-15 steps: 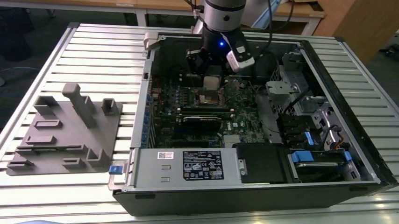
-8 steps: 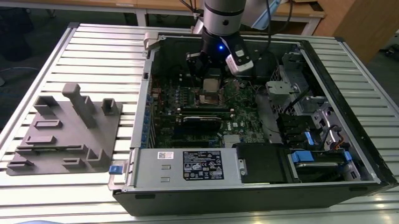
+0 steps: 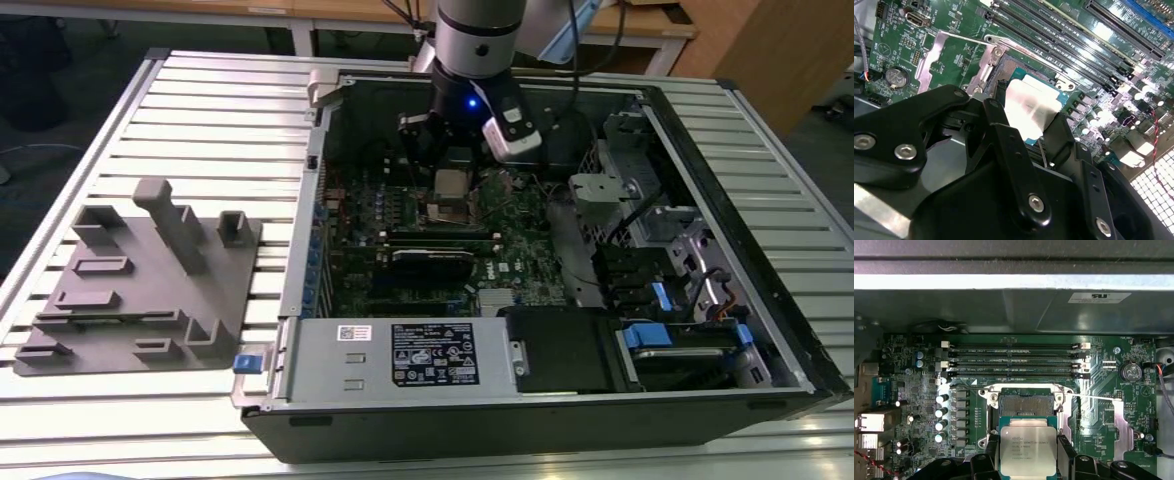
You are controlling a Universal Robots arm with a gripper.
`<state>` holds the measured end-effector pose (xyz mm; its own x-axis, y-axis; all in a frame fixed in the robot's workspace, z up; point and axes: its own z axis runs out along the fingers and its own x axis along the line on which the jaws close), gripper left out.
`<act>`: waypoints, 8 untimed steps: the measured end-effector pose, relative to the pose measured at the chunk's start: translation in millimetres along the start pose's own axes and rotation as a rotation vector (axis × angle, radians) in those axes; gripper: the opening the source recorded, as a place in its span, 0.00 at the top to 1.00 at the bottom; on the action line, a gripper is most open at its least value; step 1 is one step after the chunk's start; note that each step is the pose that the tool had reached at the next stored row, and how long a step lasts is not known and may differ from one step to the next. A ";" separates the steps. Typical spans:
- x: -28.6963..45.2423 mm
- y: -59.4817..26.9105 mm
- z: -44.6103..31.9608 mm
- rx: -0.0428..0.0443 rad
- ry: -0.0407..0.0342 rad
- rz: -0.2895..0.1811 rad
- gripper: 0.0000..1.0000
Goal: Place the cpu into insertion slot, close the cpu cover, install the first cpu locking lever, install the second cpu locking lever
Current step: 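Place the cpu into insertion slot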
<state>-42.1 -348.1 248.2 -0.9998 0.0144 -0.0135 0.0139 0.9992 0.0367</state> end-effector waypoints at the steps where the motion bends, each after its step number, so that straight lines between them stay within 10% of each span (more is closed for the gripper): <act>1: 0.0 0.8 0.0 0.0000 0.0000 0.000 0.46; 8: 0.1 4.6 3.3 0.0019 0.0000 0.000 0.46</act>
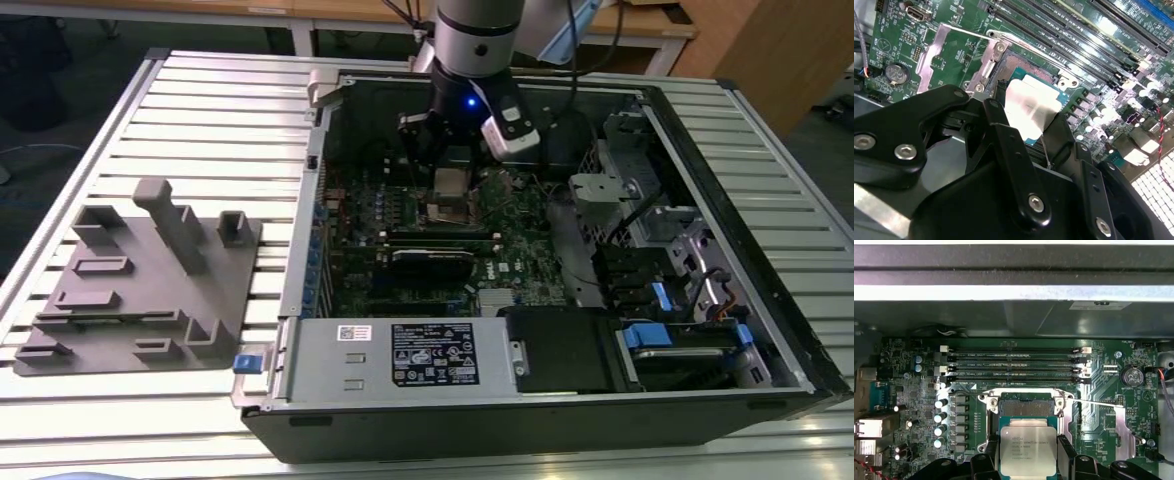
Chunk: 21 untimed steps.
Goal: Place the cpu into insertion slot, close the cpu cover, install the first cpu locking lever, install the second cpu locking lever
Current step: 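Place the cpu into insertion slot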
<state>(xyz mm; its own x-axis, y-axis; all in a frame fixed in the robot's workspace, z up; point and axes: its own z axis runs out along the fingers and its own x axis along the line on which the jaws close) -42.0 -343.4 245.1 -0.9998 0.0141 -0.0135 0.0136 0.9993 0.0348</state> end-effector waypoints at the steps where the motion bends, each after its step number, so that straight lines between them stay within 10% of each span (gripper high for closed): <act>1: 0.0 0.1 1.1 0.0012 -0.0001 0.000 0.46; 14: 0.2 0.1 9.2 0.0129 -0.0004 0.009 0.46; 21: 0.2 0.1 10.2 0.0142 -0.0031 0.105 0.46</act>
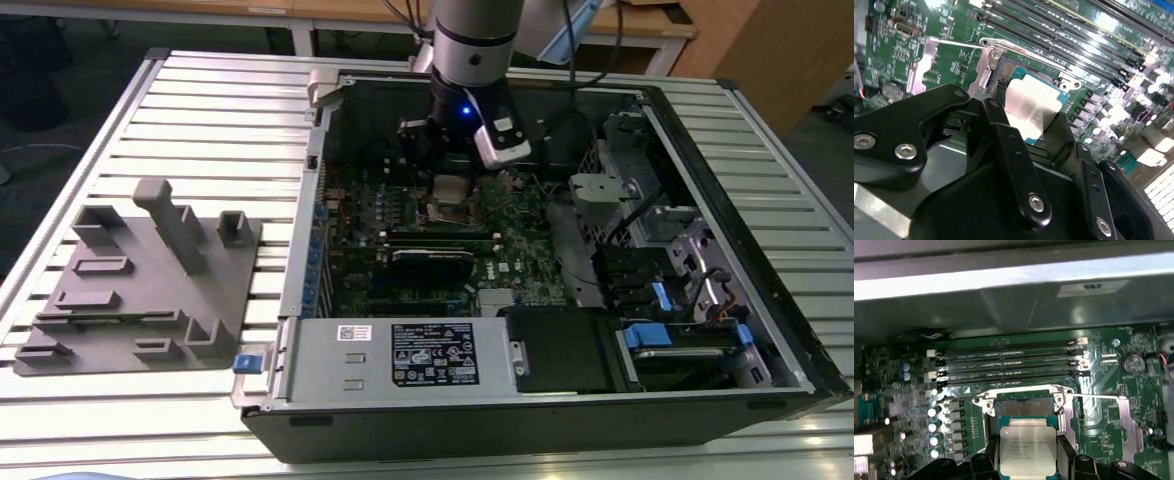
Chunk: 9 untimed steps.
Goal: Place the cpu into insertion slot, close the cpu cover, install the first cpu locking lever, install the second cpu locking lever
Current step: 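Place the cpu into insertion slot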
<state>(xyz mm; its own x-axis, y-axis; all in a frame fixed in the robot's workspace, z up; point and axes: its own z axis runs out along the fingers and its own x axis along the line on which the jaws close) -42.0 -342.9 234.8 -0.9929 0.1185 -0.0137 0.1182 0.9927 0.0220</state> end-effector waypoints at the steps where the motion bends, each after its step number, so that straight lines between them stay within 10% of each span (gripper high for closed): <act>1: 0.0 0.0 0.1 0.0003 -0.0004 0.018 0.46; 9: 0.0 0.0 0.9 0.0022 -0.0036 0.163 0.46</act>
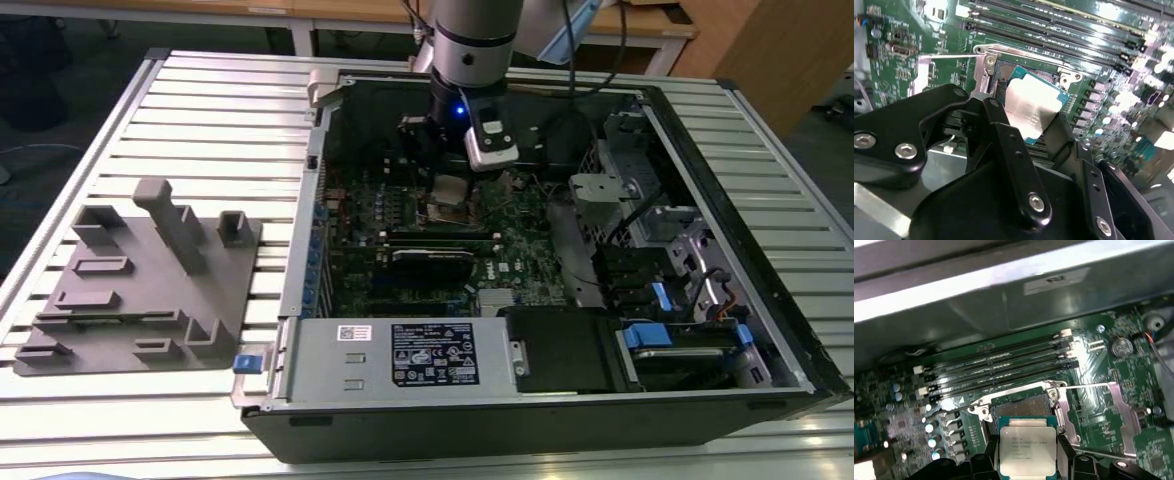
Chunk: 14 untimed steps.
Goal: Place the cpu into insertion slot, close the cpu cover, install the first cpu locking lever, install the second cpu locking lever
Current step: 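Place the cpu into insertion slot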
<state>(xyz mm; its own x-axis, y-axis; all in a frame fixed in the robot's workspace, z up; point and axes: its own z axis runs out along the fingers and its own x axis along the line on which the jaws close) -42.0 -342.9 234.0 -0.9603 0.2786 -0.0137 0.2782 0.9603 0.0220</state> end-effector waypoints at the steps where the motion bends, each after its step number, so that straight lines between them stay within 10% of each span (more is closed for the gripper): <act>1: 0.0 0.0 0.1 0.0003 -0.0004 0.018 0.46; 14: 0.0 0.0 1.4 0.0035 -0.0056 0.255 0.46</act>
<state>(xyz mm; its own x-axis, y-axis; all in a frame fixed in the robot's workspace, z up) -42.0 -342.9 232.6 -0.8590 0.5118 -0.0136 0.5115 0.8590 0.0220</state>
